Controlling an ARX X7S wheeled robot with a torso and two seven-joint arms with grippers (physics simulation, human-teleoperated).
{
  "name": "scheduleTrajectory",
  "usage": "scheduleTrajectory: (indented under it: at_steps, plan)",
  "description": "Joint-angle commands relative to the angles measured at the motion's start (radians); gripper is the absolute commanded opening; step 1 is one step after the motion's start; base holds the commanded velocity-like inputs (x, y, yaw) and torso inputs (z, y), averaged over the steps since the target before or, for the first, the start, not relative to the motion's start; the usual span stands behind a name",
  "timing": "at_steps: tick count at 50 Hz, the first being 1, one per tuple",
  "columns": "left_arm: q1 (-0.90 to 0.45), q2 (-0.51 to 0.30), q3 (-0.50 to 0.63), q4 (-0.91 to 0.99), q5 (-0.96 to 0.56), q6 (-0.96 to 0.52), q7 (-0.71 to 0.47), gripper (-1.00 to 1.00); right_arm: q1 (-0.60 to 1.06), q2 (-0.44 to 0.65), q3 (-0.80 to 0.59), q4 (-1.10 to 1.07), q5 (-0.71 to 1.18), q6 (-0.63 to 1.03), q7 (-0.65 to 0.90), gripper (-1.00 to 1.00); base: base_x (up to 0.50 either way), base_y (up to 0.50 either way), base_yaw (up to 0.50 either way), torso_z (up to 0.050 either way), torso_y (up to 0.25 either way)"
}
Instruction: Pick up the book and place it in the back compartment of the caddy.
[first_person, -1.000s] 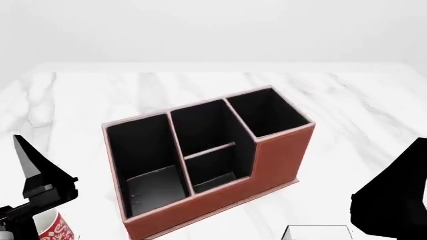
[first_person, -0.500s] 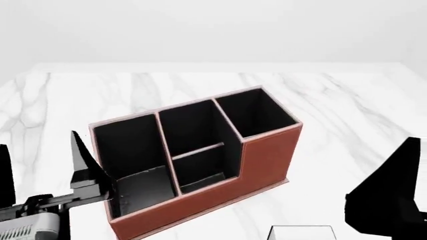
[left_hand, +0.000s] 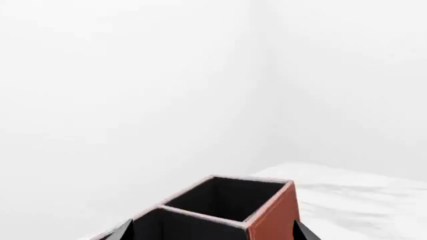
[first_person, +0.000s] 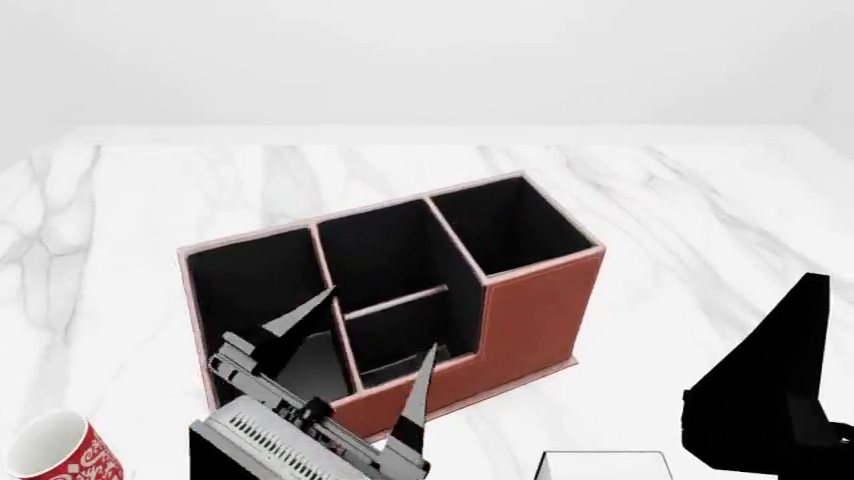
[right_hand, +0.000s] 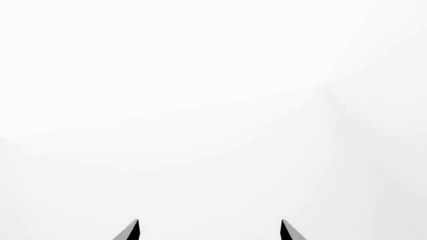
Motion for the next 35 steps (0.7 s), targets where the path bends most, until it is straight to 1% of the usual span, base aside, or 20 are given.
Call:
scheduleTrajectory:
  at_steps: [1,3,5,7,8,10,12,13,14,16,18,25,27,35]
  plan:
    - [-0.112,-0.004,0.101,0.009,-0.074,-0.161,0.165,1.0,-0.001,-0.012,0.015,0.0,-0.019,-0.001,-0.016,1.0,0.0,0.0,0.0,0.0,0.0]
    - [-0.129,-0.011,0.119,0.014,-0.064,-0.179,0.175,1.0,0.0,-0.011,0.013,0.0,-0.021,0.0,-0.015,1.0,0.0,0.0,0.0,0.0,0.0]
    - [-0.16,-0.025,0.157,0.037,-0.061,-0.231,0.201,1.0,-0.001,-0.009,0.011,-0.004,-0.022,0.004,-0.013,1.0,0.0,0.0,0.0,0.0,0.0]
    - [-0.171,-0.034,0.18,0.043,-0.049,-0.237,0.215,1.0,-0.001,-0.009,0.01,-0.003,-0.022,0.003,-0.013,1.0,0.0,0.0,0.0,0.0,0.0]
    - [-0.182,-0.044,0.214,0.038,-0.01,-0.228,0.227,1.0,-0.002,-0.008,0.008,-0.004,-0.022,0.003,-0.012,1.0,0.0,0.0,0.0,0.0,0.0]
    - [-0.198,-0.035,0.21,0.032,-0.039,-0.257,0.237,1.0,-0.003,-0.007,0.007,-0.008,-0.023,0.005,-0.01,1.0,0.0,0.0,0.0,0.0,0.0]
    - [-0.214,-0.036,0.227,0.02,-0.017,-0.255,0.243,1.0,-0.003,-0.006,0.006,-0.006,-0.025,0.003,-0.011,1.0,0.0,0.0,0.0,0.0,0.0]
    - [-0.236,-0.034,0.232,0.013,-0.039,-0.274,0.268,1.0,-0.004,-0.005,0.005,-0.01,-0.024,0.004,-0.01,1.0,0.0,0.0,0.0,0.0,0.0]
    - [-0.243,-0.033,0.236,0.01,-0.026,-0.274,0.264,1.0,-0.004,-0.004,0.005,-0.013,-0.024,0.006,-0.009,1.0,0.0,0.0,0.0,0.0,0.0]
    - [-0.27,-0.029,0.237,0.008,-0.059,-0.309,0.289,1.0,-0.005,-0.002,0.005,-0.017,-0.023,0.008,-0.007,1.0,0.0,0.0,0.0,0.0,0.0]
    - [-0.307,-0.031,0.263,-0.007,-0.034,-0.326,0.302,1.0,-0.005,0.0,0.003,-0.018,-0.023,0.008,-0.006,1.0,0.0,0.0,0.0,0.0,0.0]
    - [-0.382,-0.02,0.267,-0.022,-0.061,-0.392,0.337,1.0,-0.005,0.002,-0.005,-0.018,-0.023,0.01,-0.004,1.0,0.0,0.0,0.0,0.0,0.0]
    - [-0.407,-0.03,0.299,-0.032,-0.035,-0.399,0.354,1.0,-0.007,0.004,-0.009,-0.023,-0.025,0.012,-0.004,1.0,0.0,0.0,0.0,0.0,0.0]
    - [-0.476,-0.04,0.362,-0.041,-0.024,-0.422,0.422,1.0,-0.008,0.006,-0.024,-0.014,-0.026,0.008,-0.007,1.0,0.0,0.0,0.0,0.0,0.0]
